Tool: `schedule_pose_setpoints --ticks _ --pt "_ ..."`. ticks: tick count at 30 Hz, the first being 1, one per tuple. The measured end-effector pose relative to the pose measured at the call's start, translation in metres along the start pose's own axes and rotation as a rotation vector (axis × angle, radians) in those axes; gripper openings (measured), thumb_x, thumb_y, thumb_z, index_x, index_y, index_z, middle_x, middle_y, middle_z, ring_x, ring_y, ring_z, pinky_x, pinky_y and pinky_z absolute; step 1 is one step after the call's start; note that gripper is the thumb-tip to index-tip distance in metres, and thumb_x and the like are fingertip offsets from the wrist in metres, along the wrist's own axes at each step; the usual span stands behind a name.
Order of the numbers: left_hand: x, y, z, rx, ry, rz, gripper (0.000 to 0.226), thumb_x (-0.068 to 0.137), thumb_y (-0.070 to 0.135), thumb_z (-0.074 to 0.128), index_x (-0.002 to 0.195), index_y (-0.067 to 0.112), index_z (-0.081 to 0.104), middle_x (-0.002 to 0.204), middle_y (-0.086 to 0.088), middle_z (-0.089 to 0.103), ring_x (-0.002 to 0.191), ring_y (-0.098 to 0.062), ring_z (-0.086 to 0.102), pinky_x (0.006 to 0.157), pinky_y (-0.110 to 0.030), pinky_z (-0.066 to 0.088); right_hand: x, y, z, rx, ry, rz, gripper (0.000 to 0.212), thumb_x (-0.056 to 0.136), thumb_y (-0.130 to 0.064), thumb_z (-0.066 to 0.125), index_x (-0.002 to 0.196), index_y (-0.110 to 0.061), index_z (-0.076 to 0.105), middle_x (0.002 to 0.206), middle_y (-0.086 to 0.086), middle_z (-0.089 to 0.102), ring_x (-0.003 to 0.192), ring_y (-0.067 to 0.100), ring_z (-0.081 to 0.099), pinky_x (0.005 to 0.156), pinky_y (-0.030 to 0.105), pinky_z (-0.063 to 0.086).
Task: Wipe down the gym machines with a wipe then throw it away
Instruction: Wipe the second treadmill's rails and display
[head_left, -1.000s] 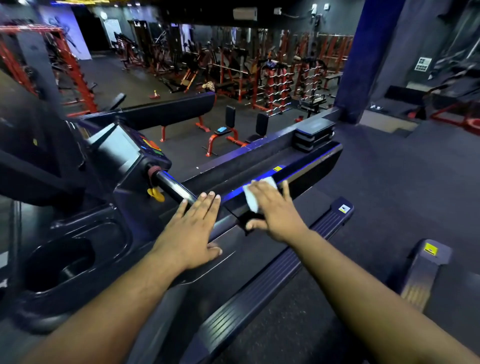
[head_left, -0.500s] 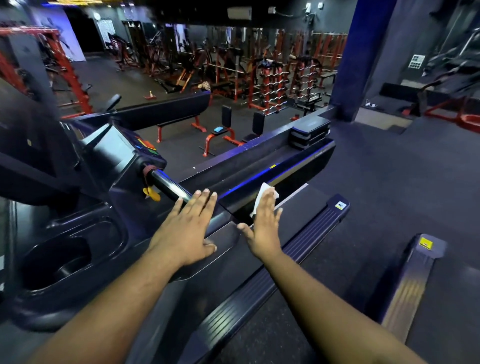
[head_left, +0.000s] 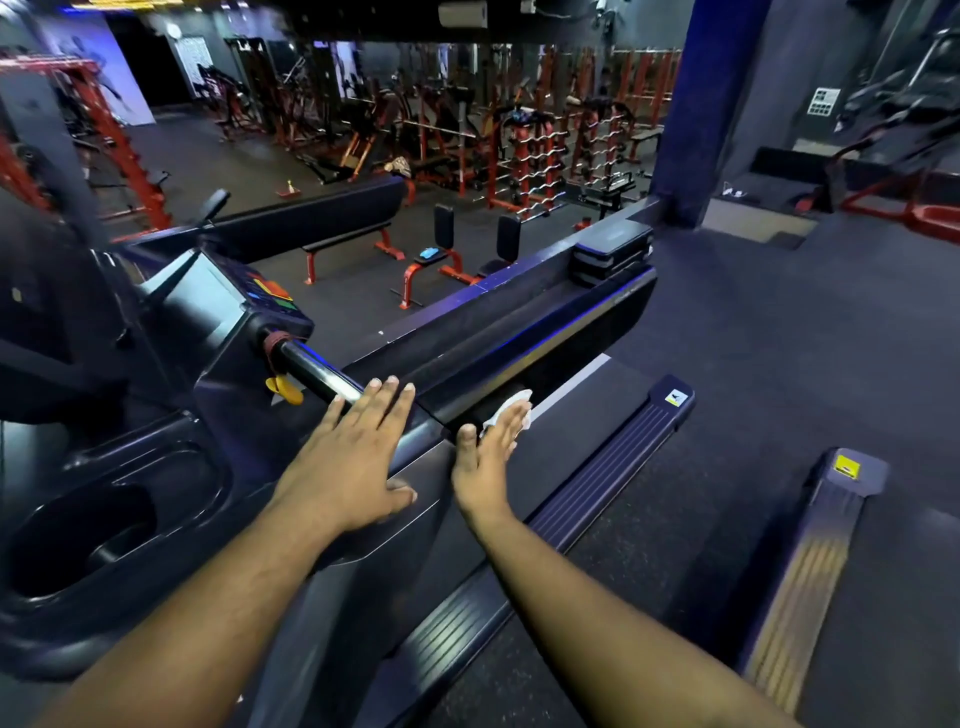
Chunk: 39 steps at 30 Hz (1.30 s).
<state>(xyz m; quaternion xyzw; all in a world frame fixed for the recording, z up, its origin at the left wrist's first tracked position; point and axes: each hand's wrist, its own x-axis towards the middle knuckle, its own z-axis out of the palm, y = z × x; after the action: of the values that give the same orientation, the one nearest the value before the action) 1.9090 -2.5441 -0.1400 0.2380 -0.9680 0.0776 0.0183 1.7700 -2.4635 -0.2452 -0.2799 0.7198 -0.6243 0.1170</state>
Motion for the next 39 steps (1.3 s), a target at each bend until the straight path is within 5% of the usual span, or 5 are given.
schedule_pose_setpoints --ticks 7,13,19,35,39 --pt "-0.002 0.000 -0.003 -0.046 -0.005 -0.004 0.121 0.085 0.065 0.063 0.160 0.017 -0.020 0.170 -0.001 -0.018 0.157 -0.017 -0.016 0.128 -0.042 -0.002 -0.018 -0.014 -0.020 -0.517 -0.206 -0.586 0.123 0.074 -0.093 0.021 0.161 -0.008 0.006 0.170 0.010 0.003 0.156 0.025 -0.010 0.123 0.053 -0.011" --pt "-0.007 0.000 -0.008 -0.043 -0.012 -0.022 0.121 0.085 0.066 0.061 0.160 0.015 -0.018 0.170 -0.001 -0.019 0.157 -0.015 -0.016 0.128 -0.043 -0.002 0.049 -0.057 -0.062 -0.930 -0.306 -0.524 0.128 0.066 -0.100 0.001 0.158 -0.015 0.030 0.164 0.003 0.028 0.155 0.020 0.010 0.121 0.061 -0.007" --pt "-0.035 -0.011 -0.009 -0.015 -0.028 -0.112 0.116 0.089 0.073 0.051 0.160 0.013 -0.019 0.170 -0.002 -0.018 0.157 -0.015 -0.015 0.128 -0.048 -0.004 -0.017 -0.059 -0.042 -0.863 -0.605 -0.759 0.122 0.071 -0.092 0.034 0.163 -0.017 0.007 0.170 -0.001 0.003 0.156 0.017 -0.008 0.122 0.055 -0.014" --pt "-0.111 -0.060 -0.002 -0.020 -0.007 -0.201 0.115 0.085 0.085 0.035 0.161 0.015 -0.015 0.171 -0.001 -0.017 0.157 -0.014 -0.015 0.127 -0.053 -0.005 -0.060 -0.097 0.014 -0.815 -0.803 -0.926 0.116 0.072 -0.089 0.043 0.161 -0.017 0.020 0.168 -0.001 0.018 0.156 0.011 0.005 0.127 0.047 -0.001" --pt "-0.136 -0.074 -0.002 0.003 0.002 -0.214 0.117 0.083 0.092 0.024 0.160 0.015 -0.019 0.166 0.000 -0.024 0.156 -0.014 -0.017 0.125 -0.057 -0.005 -0.020 -0.094 -0.009 -0.976 -0.563 -0.864 0.120 0.070 -0.100 0.014 0.157 -0.020 0.033 0.161 -0.002 0.036 0.152 0.012 0.022 0.125 0.056 0.006"
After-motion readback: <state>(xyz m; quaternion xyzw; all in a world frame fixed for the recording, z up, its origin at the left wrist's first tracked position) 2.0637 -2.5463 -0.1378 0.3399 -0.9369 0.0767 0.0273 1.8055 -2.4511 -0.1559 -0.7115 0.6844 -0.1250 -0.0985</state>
